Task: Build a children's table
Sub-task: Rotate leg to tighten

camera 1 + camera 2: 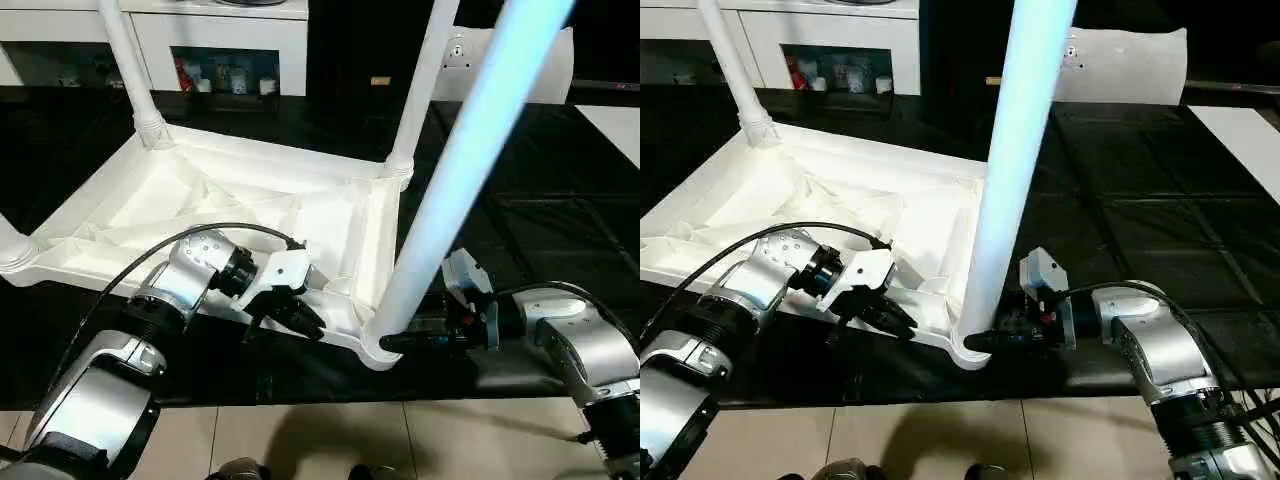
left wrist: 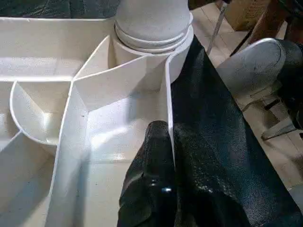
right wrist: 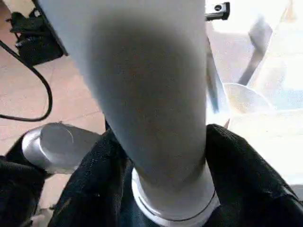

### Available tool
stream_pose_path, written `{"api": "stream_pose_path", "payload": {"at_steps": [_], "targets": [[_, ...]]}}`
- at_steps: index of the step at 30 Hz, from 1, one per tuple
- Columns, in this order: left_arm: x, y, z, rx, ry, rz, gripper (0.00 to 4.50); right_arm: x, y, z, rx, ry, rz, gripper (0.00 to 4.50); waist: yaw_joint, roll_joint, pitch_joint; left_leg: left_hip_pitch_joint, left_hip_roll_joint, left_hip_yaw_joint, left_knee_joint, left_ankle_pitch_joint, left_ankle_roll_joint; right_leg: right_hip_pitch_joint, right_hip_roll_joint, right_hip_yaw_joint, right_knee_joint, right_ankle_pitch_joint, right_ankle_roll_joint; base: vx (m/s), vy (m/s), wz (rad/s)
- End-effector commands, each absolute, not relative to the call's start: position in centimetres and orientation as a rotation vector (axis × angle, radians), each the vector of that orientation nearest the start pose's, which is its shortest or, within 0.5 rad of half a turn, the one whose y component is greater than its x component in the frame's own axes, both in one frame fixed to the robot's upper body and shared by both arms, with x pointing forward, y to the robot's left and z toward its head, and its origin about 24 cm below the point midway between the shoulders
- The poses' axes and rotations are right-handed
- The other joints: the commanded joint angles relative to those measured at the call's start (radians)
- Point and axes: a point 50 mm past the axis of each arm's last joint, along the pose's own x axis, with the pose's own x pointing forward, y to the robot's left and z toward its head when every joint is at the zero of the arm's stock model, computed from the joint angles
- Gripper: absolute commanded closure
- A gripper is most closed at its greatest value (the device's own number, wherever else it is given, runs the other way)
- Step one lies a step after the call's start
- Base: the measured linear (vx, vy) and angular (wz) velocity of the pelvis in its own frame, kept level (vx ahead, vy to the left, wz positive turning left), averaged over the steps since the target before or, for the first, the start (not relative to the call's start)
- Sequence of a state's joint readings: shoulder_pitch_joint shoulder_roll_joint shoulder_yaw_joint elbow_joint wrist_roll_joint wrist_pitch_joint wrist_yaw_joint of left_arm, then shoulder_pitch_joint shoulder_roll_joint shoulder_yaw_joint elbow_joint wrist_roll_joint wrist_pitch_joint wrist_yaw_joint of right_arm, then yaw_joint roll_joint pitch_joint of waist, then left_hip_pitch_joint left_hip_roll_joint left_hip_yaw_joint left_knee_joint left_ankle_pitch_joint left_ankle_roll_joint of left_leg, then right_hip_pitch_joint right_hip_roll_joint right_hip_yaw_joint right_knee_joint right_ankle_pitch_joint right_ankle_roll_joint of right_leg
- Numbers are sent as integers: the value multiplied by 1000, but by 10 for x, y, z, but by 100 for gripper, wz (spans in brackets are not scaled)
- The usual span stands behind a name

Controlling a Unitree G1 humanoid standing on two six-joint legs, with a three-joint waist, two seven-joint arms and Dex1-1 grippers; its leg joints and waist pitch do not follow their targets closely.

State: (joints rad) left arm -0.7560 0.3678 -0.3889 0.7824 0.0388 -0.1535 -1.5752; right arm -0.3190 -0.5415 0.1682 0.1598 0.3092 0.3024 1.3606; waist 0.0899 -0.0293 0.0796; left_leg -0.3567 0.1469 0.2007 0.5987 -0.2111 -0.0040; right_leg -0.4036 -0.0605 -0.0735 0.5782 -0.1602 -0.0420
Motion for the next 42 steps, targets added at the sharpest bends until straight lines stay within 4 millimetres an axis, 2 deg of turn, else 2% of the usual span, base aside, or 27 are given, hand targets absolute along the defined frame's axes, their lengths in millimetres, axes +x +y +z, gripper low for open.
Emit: {"api": "stream_pose_path", "payload": {"at_steps": [1, 3, 4, 6, 7, 8, 9, 11, 15, 16, 18, 19, 21, 23, 24, 25, 26, 27, 28, 29, 31, 33, 34, 36, 38, 40, 42], "targets": [[314, 113, 67, 584, 476, -1827, 450, 265, -165, 76, -86, 370, 1447, 230, -3, -10, -71, 13, 98, -36, -67, -84, 79, 52, -111, 61, -58, -268, -196, 0, 0, 0], [316, 110, 68, 568, 465, -1805, 450, 264, -162, 75, -63, 374, 1426, 238, -3, -10, -70, 11, 98, -37, -67, -79, 80, 53, -110, 60, -57, -260, -199, 0, 0, 0], [318, 104, 69, 550, 448, -1761, 450, 264, -157, 73, -26, 380, 1375, 243, -6, -16, -68, 11, 98, -36, -68, -85, 80, 51, -110, 61, -60, -272, -192, 0, 0, 0], [322, 96, 70, 521, 435, -1701, 450, 265, -149, 69, -17, 379, 1310, 246, -8, -14, -62, 13, 95, -37, -70, -117, 65, 50, -113, 60, -70, -351, -174, 0, 0, 0], [323, 94, 70, 510, 431, -1688, 450, 266, -147, 69, -18, 377, 1295, 247, -12, -13, -58, 18, 95, -40, -72, -151, 46, 43, -113, 60, -79, -423, -156, 0, 0, 0], [325, 88, 71, 471, 417, -1642, 450, 268, -140, 66, -19, 373, 1242, 248, -18, -14, -54, 21, 90, -42, -73, -183, 31, 42, -115, 59, -91, -506, -130, 0, 0, 0], [329, 76, 72, 403, 402, -1571, 450, 272, -129, 62, -6, 380, 1146, 248, -20, -12, -53, 23, 87, -44, -73, -190, 23, 40, -115, 57, -95, -540, -119, 0, 0, 0], [331, 66, 73, 352, 396, -1510, 450, 277, -119, 58, 24, 396, 1057, 251, -43, -15, -50, 26, 82, -53, -76, -235, -1, 36, -114, 48, -111, -648, -78, 0, 0, 0], [338, 44, 73, 245, 398, -1323, 450, 289, -91, 56, 164, 415, 852, 254, -77, -6, -48, 27, 85, -63, -78, -305, -17, 27, -111, 44, -114, -650, -86, 0, 0, 0], [340, 37, 73, 212, 399, -1267, 450, 295, -81, 56, 194, 432, 772, 254, -86, -9, -50, 26, 84, -65, -78, -317, -17, 31, -113, 42, -118, -653, -79, 0, 0, 0], [341, 30, 74, 182, 397, -1215, 450, 300, -71, 56, 222, 445, 706, 254, -105, 1, -50, 22, 86, -69, -82, -338, -20, 33, -111, 41, -117, -609, -93, 0, 0, 0], [342, 28, 76, 171, 390, -1192, 450, 303, -66, 56, 235, 445, 689, 254, -107, 4, -51, 26, 86, -69, -82, -343, -20, 32, -111, 41, -119, -596, -95, 0, 0, 0], [343, 21, 78, 146, 371, -1142, 450, 310, -53, 63, 232, 393, 666, 254, -115, -1, -51, 24, 84, -65, -82, -339, -7, 33, -114, 47, -119, -565, -107, 0, 0, 0], [343, 21, 79, 145, 366, -1134, 450, 311, -50, 65, 235, 378, 669, 198, -116, 0, -51, 23, 84, -61, -82, -325, 2, 33, -115, 51, -119, -543, -115, 0, 0, 0], [344, 22, 79, 153, 363, -1130, 450, 312, -49, 67, 237, 363, 676, 198, -115, -4, -52, 22, 84, -59, -82, -312, 7, 33, -114, 53, -118, -533, -114, 0, 0, 0], [345, 25, 80, 175, 364, -1122, 450, 312, -48, 71, 243, 342, 677, 178, -112, -4, -55, 16, 86, -58, -84, -271, 21, 39, -114, 58, -108, -478, -128, 0, 0, 0], [345, 29, 80, 192, 358, -1127, 450, 312, -51, 71, 227, 329, 684, 178, -111, -7, -57, 14, 86, -56, -84, -253, 26, 41, -114, 58, -105, -452, -135, 0, 0, 0], [346, 34, 80, 207, 357, -1132, 450, 311, -55, 71, 203, 315, 688, 153, -108, -7, -59, 13, 87, -55, -83, -233, 31, 43, -115, 60, -101, -423, -142, 0, 0, 0], [346, 41, 80, 223, 355, -1139, 450, 311, -60, 71, 174, 305, 697, 144, -104, -3, -64, 8, 87, -50, -80, -171, 50, 47, -113, 63, -89, -324, -167, 0, 0, 0], [346, 42, 80, 224, 355, -1139, 450, 311, -60, 71, 170, 303, 700, 137, -104, -5, -64, 6, 86, -48, -79, -158, 58, 47, -112, 63, -86, -301, -175, 0, 0, 0], [346, 45, 80, 233, 350, -1145, 450, 310, -63, 72, 146, 290, 720, 130, -102, -4, -63, 7, 85, -44, -75, -148, 74, 47, -112, 63, -85, -291, -190, 0, 0, 0], [343, 63, 74, 285, 356, -1208, 450, 306, -80, 72, 75, 248, 806, 96, -97, -5, -64, 4, 83, -45, -73, -145, 82, 51, -113, 61, -88, -316, -185, 0, 0, 0], [341, 68, 73, 306, 356, -1235, 450, 305, -87, 72, 51, 242, 829, 91, -96, -6, -65, -2, 83, -43, -73, -124, 100, 56, -112, 63, -82, -287, -181, 0, 0, 0], [340, 77, 72, 336, 357, -1279, 450, 302, -101, 71, 3, 238, 875, 81, -96, -13, -67, 0, 85, -42, -72, -111, 110, 54, -110, 61, -79, -263, -189, 0, 0, 0], [338, 83, 73, 372, 336, -1324, 450, 296, -115, 70, -44, 247, 951, 45, -91, -10, -67, 2, 89, -41, -71, -82, 126, 54, -109, 60, -72, -219, -210, 0, 0, 0], [335, 88, 72, 388, 336, -1389, 450, 293, -127, 70, -73, 260, 993, 40, -83, -12, -67, 4, 92, -39, -70, -74, 133, 54, -109, 60, -69, -208, -213, 0, 0, 0], [332, 92, 71, 415, 348, -1438, 450, 291, -135, 70, -91, 267, 1018, 23, -77, -10, -67, 7, 95, -40, -71, -72, 136, 52, -109, 59, -68, -207, -218, 0, 0, 0]]}}
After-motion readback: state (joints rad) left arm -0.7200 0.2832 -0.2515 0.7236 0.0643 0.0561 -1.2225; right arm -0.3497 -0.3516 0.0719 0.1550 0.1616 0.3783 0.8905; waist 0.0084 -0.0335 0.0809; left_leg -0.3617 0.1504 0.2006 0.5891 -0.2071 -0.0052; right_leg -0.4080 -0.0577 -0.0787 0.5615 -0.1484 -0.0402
